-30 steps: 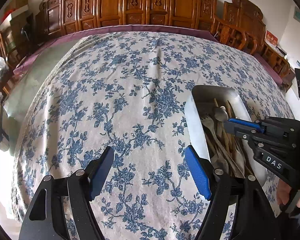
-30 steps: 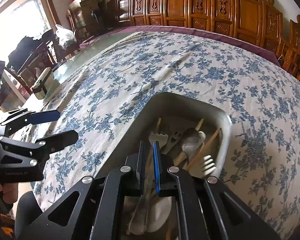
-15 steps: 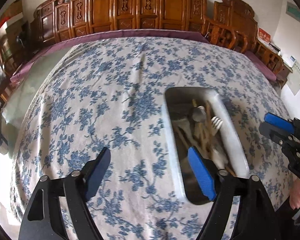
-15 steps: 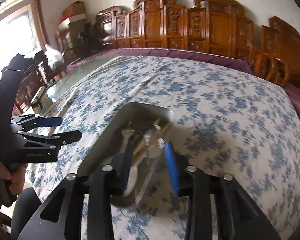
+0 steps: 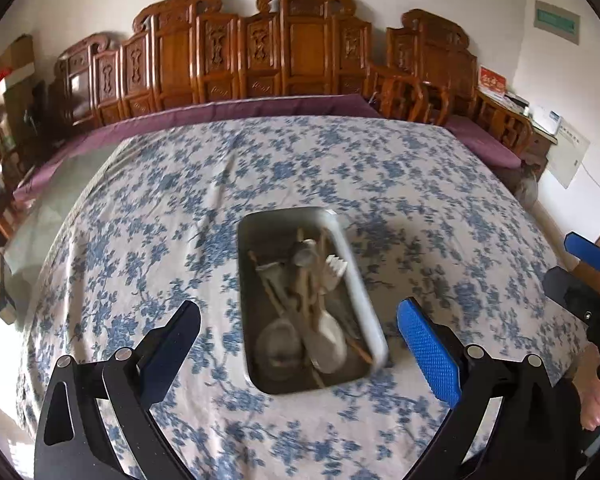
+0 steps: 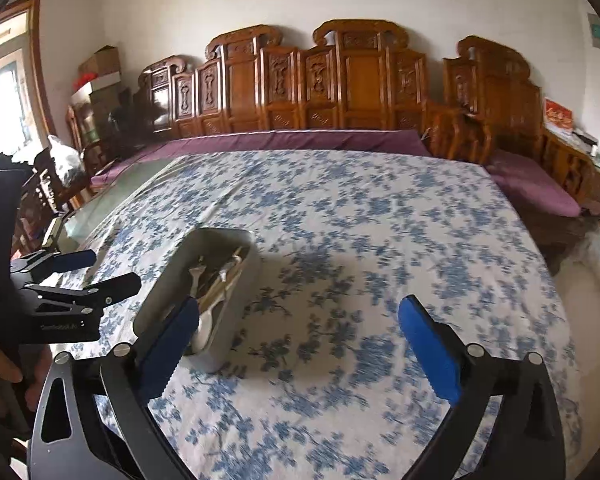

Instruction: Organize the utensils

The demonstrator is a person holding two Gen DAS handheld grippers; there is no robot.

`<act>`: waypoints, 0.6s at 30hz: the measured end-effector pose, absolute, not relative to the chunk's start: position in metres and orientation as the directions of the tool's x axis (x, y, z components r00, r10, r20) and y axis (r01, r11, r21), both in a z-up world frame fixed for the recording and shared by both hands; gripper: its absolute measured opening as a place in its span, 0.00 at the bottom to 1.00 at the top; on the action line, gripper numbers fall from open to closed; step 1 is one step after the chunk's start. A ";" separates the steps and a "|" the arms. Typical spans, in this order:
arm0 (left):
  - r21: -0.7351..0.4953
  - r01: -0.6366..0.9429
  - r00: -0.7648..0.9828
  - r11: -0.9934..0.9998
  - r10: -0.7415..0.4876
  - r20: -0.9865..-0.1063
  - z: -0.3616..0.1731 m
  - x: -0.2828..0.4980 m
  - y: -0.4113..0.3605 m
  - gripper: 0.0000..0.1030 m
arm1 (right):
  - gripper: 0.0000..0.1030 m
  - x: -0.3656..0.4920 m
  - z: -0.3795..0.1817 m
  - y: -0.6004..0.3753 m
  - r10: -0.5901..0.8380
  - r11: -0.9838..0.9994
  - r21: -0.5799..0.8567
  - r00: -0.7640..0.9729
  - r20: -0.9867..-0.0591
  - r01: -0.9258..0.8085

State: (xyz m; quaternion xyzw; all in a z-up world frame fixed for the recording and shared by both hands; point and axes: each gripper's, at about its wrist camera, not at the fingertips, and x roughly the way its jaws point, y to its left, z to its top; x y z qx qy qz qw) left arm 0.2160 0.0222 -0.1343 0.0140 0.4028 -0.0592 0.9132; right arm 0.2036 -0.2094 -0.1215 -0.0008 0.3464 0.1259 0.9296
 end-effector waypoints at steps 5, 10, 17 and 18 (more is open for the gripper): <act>0.000 0.124 0.691 0.992 -0.086 -0.718 -0.119 0.193 -0.002 0.93 | 0.98 0.185 -0.113 -0.231 0.199 0.977 0.070 0.744 -0.638 -0.202; 0.000 0.122 0.715 0.993 -0.088 -0.693 -0.101 0.170 -0.016 0.93 | 0.98 0.165 -0.098 -0.250 0.177 0.983 0.071 0.771 -0.611 -0.170; 0.022 0.124 0.776 0.992 -0.083 -0.625 -0.057 0.138 -0.028 0.93 | 0.98 0.138 -0.063 -0.265 0.174 0.985 0.085 0.821 -0.544 -0.153; 0.018 0.123 0.783 0.992 -0.086 -0.617 -0.052 0.135 -0.028 0.93 | 0.98 0.134 -0.057 -0.264 0.174 0.985 0.086 0.827 -0.534 -0.152</act>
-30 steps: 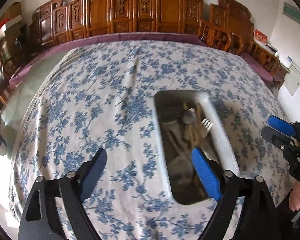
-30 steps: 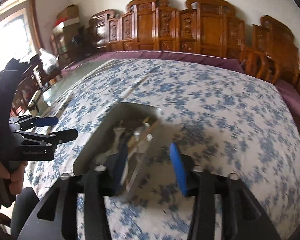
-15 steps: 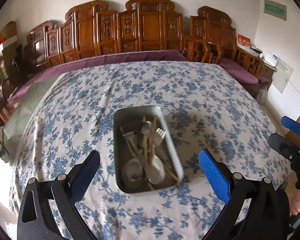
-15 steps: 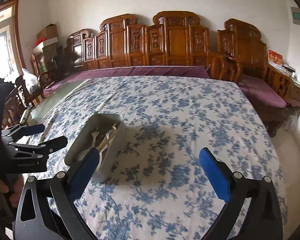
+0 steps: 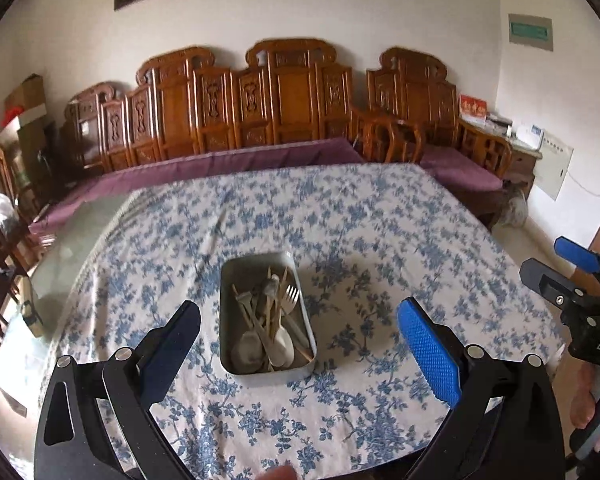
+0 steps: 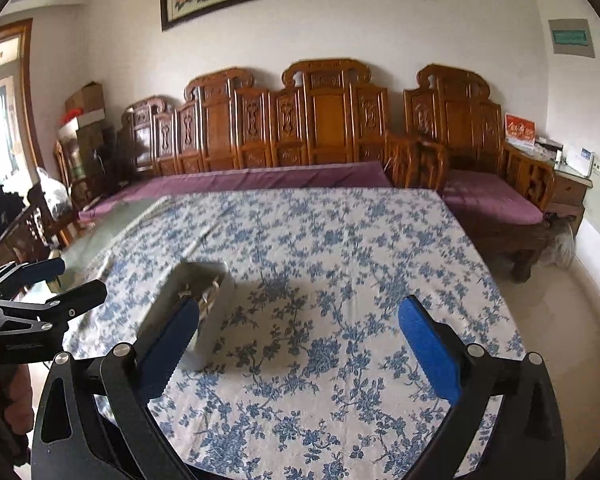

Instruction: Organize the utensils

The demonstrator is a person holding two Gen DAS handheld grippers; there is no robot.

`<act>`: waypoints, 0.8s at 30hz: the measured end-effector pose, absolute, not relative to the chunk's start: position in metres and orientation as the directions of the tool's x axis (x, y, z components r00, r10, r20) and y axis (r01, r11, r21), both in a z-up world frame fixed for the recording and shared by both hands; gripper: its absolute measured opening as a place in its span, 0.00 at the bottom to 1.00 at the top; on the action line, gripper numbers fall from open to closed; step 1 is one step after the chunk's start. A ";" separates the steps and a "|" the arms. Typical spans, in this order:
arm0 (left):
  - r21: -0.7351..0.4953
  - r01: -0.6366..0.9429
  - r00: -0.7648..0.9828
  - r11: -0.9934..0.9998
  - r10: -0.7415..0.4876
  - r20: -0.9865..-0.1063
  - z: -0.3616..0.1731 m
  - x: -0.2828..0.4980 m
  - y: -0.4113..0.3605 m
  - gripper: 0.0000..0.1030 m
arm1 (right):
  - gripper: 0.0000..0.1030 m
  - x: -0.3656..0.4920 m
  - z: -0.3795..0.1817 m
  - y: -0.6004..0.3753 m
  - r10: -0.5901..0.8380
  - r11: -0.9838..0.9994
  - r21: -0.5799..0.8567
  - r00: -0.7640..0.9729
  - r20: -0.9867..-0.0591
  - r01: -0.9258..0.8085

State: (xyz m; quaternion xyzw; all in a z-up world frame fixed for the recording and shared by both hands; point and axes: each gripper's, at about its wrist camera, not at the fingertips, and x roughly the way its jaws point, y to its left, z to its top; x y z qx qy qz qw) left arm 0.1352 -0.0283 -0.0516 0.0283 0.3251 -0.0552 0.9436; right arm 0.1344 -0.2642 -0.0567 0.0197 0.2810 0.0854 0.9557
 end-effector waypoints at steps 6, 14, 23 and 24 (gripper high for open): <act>-0.014 0.110 0.838 0.994 -0.100 -0.536 -0.013 0.106 -0.026 0.93 | 0.98 0.107 -0.021 -0.267 0.182 0.983 0.093 0.875 -0.450 -0.156; -0.031 0.070 0.896 0.997 -0.076 -0.438 0.023 0.071 -0.017 0.93 | 0.98 0.076 0.012 -0.263 0.177 0.984 0.066 0.918 -0.356 -0.164; -0.026 0.050 0.906 0.998 -0.057 -0.419 0.030 0.061 -0.013 0.93 | 0.98 0.069 0.018 -0.260 0.190 0.982 0.064 0.918 -0.348 -0.178; -0.026 0.049 0.906 0.998 -0.056 -0.420 0.031 0.061 -0.012 0.93 | 0.98 0.070 0.018 -0.260 0.190 0.982 0.066 0.918 -0.347 -0.179</act>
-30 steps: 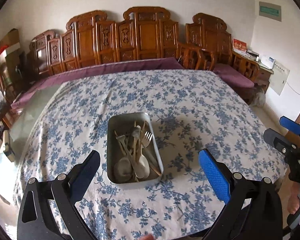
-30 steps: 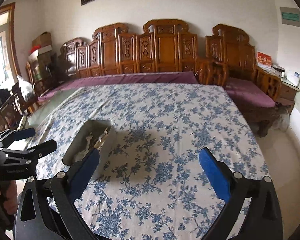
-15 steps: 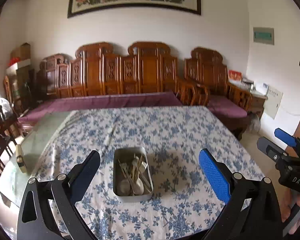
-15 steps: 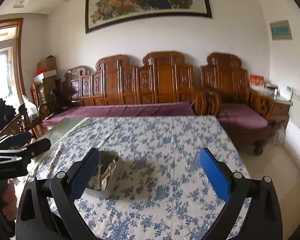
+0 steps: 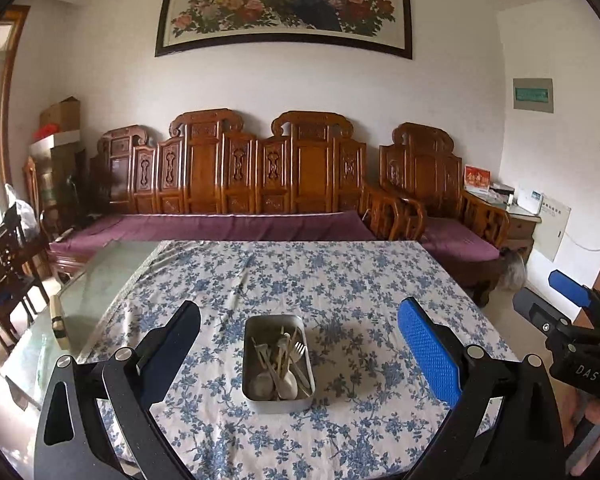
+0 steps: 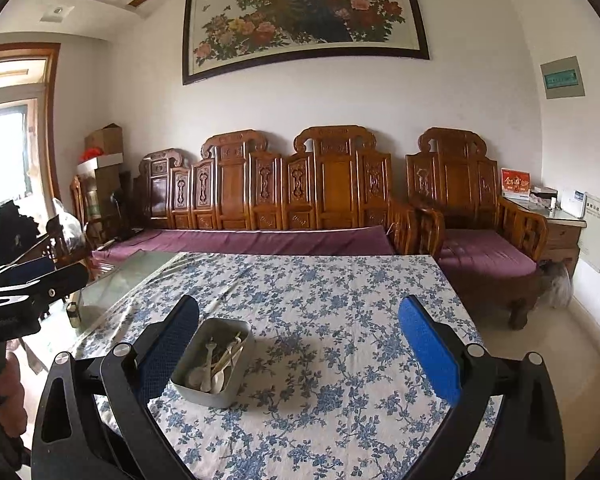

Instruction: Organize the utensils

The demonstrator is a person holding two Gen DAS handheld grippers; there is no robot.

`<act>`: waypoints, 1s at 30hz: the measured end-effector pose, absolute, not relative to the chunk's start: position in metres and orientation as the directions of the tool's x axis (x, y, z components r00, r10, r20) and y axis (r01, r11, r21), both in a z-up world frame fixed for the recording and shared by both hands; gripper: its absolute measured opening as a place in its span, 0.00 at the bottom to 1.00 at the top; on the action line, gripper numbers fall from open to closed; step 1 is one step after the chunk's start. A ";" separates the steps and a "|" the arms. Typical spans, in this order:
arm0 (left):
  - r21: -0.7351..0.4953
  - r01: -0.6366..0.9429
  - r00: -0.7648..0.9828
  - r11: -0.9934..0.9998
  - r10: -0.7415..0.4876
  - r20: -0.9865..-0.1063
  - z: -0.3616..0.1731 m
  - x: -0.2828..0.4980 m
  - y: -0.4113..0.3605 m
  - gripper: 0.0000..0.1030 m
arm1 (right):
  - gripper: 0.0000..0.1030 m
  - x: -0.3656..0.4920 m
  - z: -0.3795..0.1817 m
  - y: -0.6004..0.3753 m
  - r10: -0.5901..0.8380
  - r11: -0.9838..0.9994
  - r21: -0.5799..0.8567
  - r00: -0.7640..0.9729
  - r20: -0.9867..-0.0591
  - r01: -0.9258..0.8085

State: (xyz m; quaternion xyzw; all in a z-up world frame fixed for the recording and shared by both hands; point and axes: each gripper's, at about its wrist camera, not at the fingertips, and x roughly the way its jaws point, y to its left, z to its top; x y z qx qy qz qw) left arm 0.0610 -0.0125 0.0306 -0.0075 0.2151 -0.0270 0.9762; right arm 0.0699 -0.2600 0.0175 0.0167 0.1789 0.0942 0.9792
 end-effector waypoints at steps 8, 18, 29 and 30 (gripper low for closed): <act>-0.026 0.053 0.903 0.998 -0.059 -0.425 0.030 0.059 -0.012 0.93 | 0.98 0.070 0.018 -0.259 0.187 0.982 0.062 0.919 -0.347 -0.177; -0.029 0.061 0.900 0.998 -0.067 -0.430 0.027 0.058 -0.013 0.93 | 0.98 0.069 0.019 -0.257 0.188 0.982 0.060 0.919 -0.346 -0.178; -0.031 0.067 0.900 0.997 -0.074 -0.430 0.028 0.058 -0.016 0.93 | 0.98 0.068 0.020 -0.257 0.194 0.981 0.067 0.918 -0.347 -0.182; -0.031 0.069 0.900 0.997 -0.075 -0.430 0.028 0.058 -0.016 0.93 | 0.98 0.068 0.020 -0.257 0.196 0.981 0.072 0.917 -0.347 -0.182</act>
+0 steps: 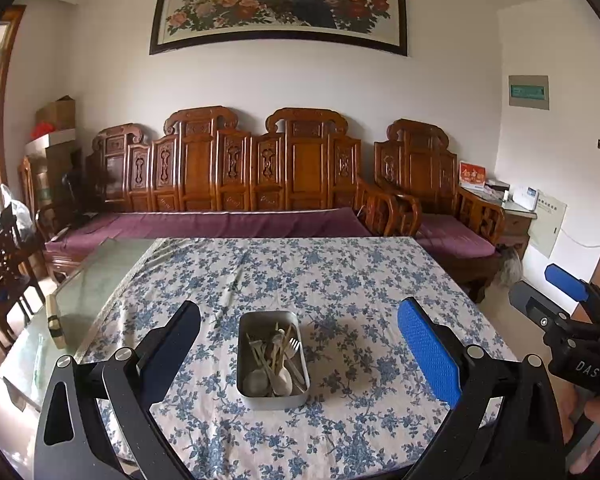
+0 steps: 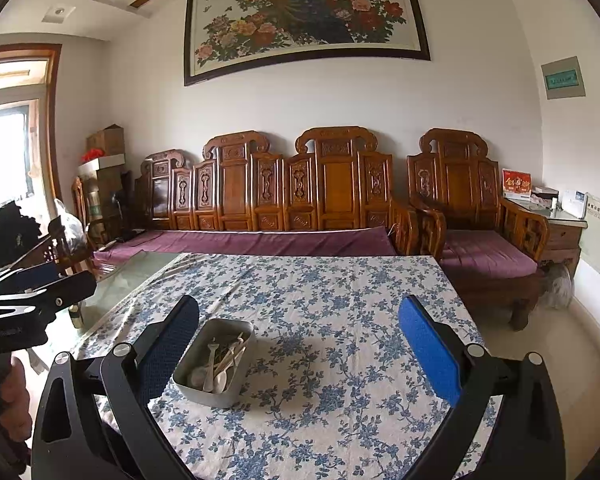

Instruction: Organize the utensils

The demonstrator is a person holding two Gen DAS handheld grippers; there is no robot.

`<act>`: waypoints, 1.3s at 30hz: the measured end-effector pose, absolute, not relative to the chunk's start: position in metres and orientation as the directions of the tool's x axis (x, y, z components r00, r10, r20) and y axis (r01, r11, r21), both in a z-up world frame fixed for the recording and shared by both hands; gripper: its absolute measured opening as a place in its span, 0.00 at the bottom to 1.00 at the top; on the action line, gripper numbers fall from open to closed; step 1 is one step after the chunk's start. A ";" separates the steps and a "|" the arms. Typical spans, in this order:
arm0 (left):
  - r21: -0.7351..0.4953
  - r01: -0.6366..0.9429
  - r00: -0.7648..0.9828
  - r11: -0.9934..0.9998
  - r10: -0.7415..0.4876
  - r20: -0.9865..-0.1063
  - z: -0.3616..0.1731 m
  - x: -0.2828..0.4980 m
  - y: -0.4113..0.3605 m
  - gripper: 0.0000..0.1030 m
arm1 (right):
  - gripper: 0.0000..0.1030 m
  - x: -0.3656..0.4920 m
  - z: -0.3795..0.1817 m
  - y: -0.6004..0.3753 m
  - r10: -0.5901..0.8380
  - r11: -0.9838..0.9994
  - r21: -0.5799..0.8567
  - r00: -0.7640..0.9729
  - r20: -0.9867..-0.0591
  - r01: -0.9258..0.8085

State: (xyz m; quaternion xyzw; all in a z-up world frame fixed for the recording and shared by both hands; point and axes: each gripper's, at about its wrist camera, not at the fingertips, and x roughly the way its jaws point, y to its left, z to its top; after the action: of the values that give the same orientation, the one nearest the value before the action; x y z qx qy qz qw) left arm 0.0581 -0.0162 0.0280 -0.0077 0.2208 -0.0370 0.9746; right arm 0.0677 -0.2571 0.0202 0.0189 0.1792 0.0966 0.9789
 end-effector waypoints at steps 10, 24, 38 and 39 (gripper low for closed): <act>-0.029 0.071 0.900 0.997 -0.077 -0.428 0.029 0.058 -0.016 0.93 | 0.98 0.066 0.023 -0.256 0.189 0.982 0.064 0.920 -0.344 -0.178; -0.029 0.075 0.901 0.997 -0.080 -0.427 0.030 0.057 -0.017 0.93 | 0.98 0.066 0.022 -0.256 0.190 0.982 0.062 0.920 -0.343 -0.180; -0.028 0.079 0.901 0.997 -0.083 -0.425 0.029 0.057 -0.019 0.93 | 0.98 0.065 0.023 -0.258 0.190 0.982 0.065 0.919 -0.345 -0.179; -0.028 0.079 0.901 0.996 -0.083 -0.425 0.029 0.056 -0.019 0.93 | 0.98 0.065 0.023 -0.257 0.191 0.982 0.066 0.919 -0.344 -0.179</act>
State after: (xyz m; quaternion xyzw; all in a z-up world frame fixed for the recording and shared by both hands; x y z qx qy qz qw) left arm 0.0564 -0.0189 0.0289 -0.0052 0.2183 -0.0416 0.9750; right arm 0.0647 -0.2574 0.0230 0.0166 0.1772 0.0944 0.9795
